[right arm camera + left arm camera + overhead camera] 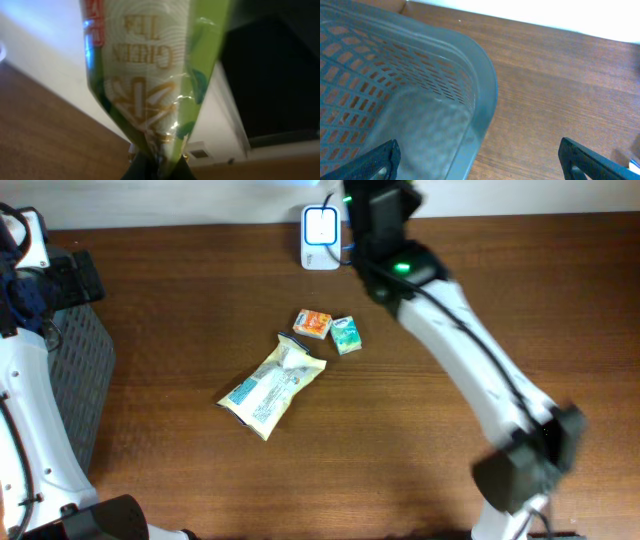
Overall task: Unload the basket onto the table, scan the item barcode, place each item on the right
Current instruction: 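Move the carton right and set it on the table's right side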
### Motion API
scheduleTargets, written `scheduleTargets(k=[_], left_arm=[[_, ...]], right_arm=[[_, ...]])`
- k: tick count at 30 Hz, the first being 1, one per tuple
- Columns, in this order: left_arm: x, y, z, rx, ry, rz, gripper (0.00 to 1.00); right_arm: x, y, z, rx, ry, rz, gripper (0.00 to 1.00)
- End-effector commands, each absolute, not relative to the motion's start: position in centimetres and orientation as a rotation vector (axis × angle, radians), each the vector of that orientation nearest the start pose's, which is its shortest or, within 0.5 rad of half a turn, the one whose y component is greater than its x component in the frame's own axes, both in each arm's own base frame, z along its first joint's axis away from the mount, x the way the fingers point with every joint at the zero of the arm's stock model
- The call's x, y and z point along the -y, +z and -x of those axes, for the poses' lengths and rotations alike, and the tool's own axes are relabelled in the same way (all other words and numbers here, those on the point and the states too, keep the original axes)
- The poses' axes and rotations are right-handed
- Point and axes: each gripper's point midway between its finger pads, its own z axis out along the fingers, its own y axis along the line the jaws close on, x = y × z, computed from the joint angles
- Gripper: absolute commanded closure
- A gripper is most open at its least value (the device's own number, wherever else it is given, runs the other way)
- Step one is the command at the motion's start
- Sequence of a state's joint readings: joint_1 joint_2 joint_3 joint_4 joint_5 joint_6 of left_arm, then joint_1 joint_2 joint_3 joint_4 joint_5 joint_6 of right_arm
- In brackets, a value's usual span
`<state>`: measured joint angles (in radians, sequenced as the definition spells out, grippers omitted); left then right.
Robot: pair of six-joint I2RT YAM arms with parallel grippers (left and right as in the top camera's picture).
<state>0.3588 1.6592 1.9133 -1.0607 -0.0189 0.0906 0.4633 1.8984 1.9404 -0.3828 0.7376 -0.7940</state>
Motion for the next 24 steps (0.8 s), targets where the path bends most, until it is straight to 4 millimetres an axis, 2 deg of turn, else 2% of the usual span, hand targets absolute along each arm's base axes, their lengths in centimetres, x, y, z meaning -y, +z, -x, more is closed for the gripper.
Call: scheduleTargets(k=[1,3,4,6,9,10,11,15,19,23,24], left_arm=[[-15.7,32.8,-40.3,-2.347,0.255,0.313,0.01],[-15.7,32.8,-40.3,-2.347,0.255,0.313,0.01],[-15.7,32.8,-40.3,-2.347,0.255,0.313,0.01],[-15.7,32.8,-40.3,-2.347,0.255,0.313,0.01],[-15.7,32.8,-40.3,-2.347,0.255,0.313,0.01],[-15.7,32.8,-40.3,-2.347,0.255,0.313,0.01],[-15.7,32.8,-40.3,-2.346,0.256,0.313,0.01],[-15.7,32.8,-40.3,-2.347,0.255,0.313,0.01],[-15.7,32.8,-40.3,-2.347,0.255,0.313,0.01],[-15.7,32.8,-40.3,-2.347,0.255,0.313,0.01],[-15.7,32.8,-40.3,-2.347,0.255,0.313,0.01]], right_arm=[[-11.7,37.8,-49.6,-1.952,-0.467,0.402,0.96],[-10.2,35.8,-47.6,-2.105,-0.22,0.292,0.96],[-8.9,34.4,-46.5,-2.202,-0.099,0.187,0.96],[-5.4,31.4,-44.3,-2.383,0.02,-0.036,0.96],[0.4,26.7,-41.0,-2.6,0.051,-0.366,0.96],[2.8,24.5,-39.7,-2.667,0.034,-0.526,0.96],[4.2,23.1,-39.0,-2.698,0.03,-0.614,0.96],[8.9,14.9,-35.8,-2.812,0.12,-0.902,0.96],[11.0,9.0,-33.7,-2.807,0.121,-1.066,0.96],[11.8,5.6,-32.9,-2.781,0.112,-1.096,0.96],[11.7,5.1,-32.9,-2.776,0.112,-1.094,0.64]])
